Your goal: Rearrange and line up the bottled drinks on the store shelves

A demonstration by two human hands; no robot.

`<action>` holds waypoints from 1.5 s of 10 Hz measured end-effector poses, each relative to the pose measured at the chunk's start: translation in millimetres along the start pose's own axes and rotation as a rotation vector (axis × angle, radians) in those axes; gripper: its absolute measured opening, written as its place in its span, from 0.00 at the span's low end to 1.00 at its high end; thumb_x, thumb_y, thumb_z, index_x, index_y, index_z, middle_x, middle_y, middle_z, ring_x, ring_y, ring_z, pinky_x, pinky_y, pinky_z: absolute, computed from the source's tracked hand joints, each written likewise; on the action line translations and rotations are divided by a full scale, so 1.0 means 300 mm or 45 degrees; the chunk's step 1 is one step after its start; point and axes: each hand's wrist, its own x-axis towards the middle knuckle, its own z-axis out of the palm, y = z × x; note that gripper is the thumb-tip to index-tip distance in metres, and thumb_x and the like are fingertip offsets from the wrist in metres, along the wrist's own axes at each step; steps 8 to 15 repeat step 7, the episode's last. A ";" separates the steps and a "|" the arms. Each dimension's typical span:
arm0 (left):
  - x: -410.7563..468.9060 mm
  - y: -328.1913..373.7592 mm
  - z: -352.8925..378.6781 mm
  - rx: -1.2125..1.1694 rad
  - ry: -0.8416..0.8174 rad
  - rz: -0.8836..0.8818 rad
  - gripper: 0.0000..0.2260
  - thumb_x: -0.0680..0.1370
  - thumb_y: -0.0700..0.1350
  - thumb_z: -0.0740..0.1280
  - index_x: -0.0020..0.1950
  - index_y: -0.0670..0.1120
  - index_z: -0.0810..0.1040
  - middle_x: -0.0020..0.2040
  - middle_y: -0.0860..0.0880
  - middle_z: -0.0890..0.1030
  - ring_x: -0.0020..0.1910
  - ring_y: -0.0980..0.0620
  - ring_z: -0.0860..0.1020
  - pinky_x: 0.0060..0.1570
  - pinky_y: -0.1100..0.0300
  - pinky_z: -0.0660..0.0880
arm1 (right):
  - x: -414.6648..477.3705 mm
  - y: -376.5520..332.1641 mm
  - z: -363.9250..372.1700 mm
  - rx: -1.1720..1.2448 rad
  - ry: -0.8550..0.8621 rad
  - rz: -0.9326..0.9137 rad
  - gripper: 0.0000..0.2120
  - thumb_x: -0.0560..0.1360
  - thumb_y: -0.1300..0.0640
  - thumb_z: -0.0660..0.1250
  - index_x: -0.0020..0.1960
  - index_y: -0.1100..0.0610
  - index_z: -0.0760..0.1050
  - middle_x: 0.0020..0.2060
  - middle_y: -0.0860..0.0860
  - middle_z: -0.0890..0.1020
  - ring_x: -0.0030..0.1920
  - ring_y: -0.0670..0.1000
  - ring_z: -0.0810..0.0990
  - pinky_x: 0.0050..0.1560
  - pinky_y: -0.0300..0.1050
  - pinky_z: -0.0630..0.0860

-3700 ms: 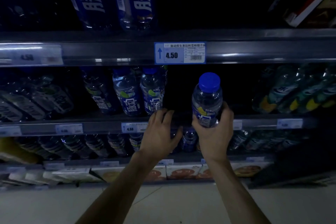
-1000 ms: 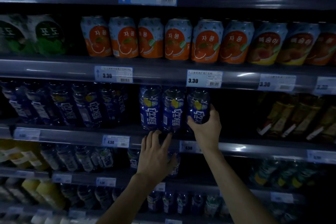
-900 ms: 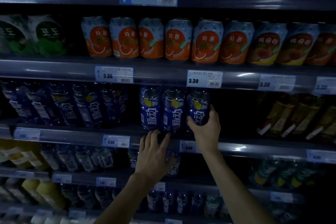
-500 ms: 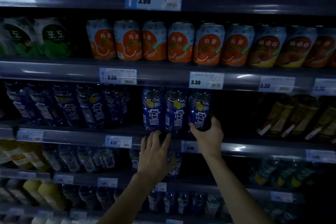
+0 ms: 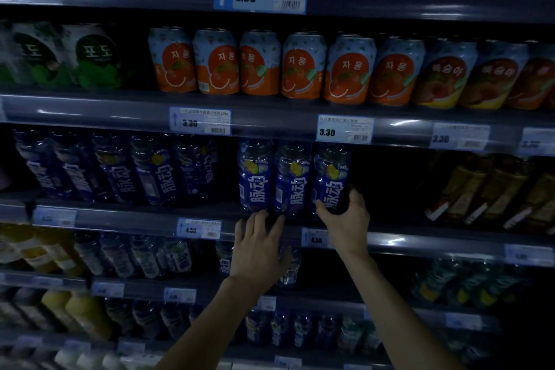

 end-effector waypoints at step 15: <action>0.008 0.023 -0.151 -0.912 0.032 -0.216 0.24 0.77 0.48 0.67 0.72 0.51 0.65 0.67 0.51 0.68 0.61 0.51 0.72 0.53 0.65 0.68 | -0.117 -0.016 -0.101 -0.031 -0.082 -0.077 0.30 0.71 0.54 0.74 0.70 0.53 0.66 0.60 0.48 0.71 0.59 0.47 0.72 0.48 0.27 0.68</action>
